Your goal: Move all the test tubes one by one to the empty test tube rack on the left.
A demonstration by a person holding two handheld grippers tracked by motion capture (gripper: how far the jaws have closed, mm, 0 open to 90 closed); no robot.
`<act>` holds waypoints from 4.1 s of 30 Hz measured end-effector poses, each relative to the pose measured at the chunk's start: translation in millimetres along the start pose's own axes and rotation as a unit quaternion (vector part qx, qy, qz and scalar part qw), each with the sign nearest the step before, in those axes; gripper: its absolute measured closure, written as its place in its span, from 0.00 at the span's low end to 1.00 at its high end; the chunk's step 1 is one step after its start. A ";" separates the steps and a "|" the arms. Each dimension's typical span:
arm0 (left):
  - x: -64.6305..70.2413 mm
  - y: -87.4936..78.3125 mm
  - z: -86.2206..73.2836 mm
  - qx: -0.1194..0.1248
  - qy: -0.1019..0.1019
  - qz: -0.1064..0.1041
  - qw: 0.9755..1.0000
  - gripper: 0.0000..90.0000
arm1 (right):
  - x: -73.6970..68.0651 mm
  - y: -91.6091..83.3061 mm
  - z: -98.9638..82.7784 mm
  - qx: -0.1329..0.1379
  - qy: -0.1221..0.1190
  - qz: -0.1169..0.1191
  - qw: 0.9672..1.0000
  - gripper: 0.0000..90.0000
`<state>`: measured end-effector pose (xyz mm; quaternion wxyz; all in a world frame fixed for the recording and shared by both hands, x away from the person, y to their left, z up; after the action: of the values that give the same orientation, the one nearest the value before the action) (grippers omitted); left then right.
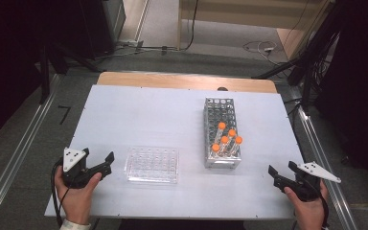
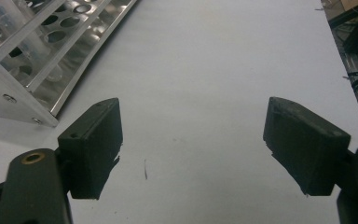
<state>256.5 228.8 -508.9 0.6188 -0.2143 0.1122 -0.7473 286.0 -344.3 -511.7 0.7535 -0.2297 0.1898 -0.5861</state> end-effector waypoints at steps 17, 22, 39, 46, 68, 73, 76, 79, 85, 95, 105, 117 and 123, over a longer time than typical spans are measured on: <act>0.8 0.4 1.5 0.013 0.014 -0.012 1.000 0.14 | -11.6 1.0 7.9 0.009 -0.003 0.024 1.000 0.21; 1.1 0.1 2.1 0.016 0.017 -0.009 1.000 0.14 | -16.1 2.3 10.5 0.010 -0.009 0.028 1.000 0.21; -1.2 -1.6 3.5 0.022 0.016 -0.006 1.000 0.14 | -35.7 3.2 29.5 0.026 -0.021 0.054 0.998 0.22; -0.8 -1.6 3.9 0.026 0.017 -0.005 0.999 0.14 | -46.1 5.5 39.1 0.031 -0.029 0.064 0.997 0.23; -4.2 -2.8 4.6 0.029 0.013 0.000 0.999 0.14 | -81.6 17.2 53.4 0.038 -0.056 0.103 0.992 0.33; -3.8 -2.8 4.5 0.029 0.014 -0.001 0.999 0.14 | -89.5 24.4 56.2 0.037 -0.061 0.112 0.991 0.39; -4.3 -2.8 4.4 0.029 0.013 -0.001 1.000 0.14 | -93.7 30.0 56.6 0.032 -0.063 0.113 0.991 0.41; -5.0 -3.1 4.5 0.029 0.011 -0.002 1.000 0.15 | -98.4 34.0 57.8 0.032 -0.067 0.116 0.990 0.46; -5.1 -3.5 4.6 0.030 0.011 -0.002 0.999 0.15 | -103.9 41.8 60.5 0.035 -0.072 0.115 0.990 0.62; -5.2 -3.9 4.7 0.029 0.011 -0.004 1.000 0.15 | -108.6 48.0 60.8 0.038 -0.081 0.116 0.989 0.79; -1.6 -5.3 9.5 0.030 0.024 -0.015 0.999 0.15 | -107.9 38.6 68.5 0.062 -0.078 0.114 0.988 0.80; 10.5 -9.0 18.2 0.025 0.009 -0.069 0.997 0.15 | -108.5 19.3 83.9 0.092 -0.079 0.112 0.986 0.80; 18.9 -14.3 23.9 0.026 0.026 -0.077 0.996 0.15 | -108.4 5.5 90.9 0.107 -0.081 0.117 0.984 0.80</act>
<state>252.3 215.7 -478.2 0.5617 -0.1864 0.0921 -0.8008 314.7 -226.8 -438.2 0.8498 -0.1708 0.0896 -0.4905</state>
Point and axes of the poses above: each handheld gripper's, and its own axes: y roughly forward along the jaws, z roughly out of its top, x roughly to its right, the point moved 6 cm from there along y, roughly forward along the jaws, and after that the axes turned 3 degrees about -z, right-handed, at the moved point
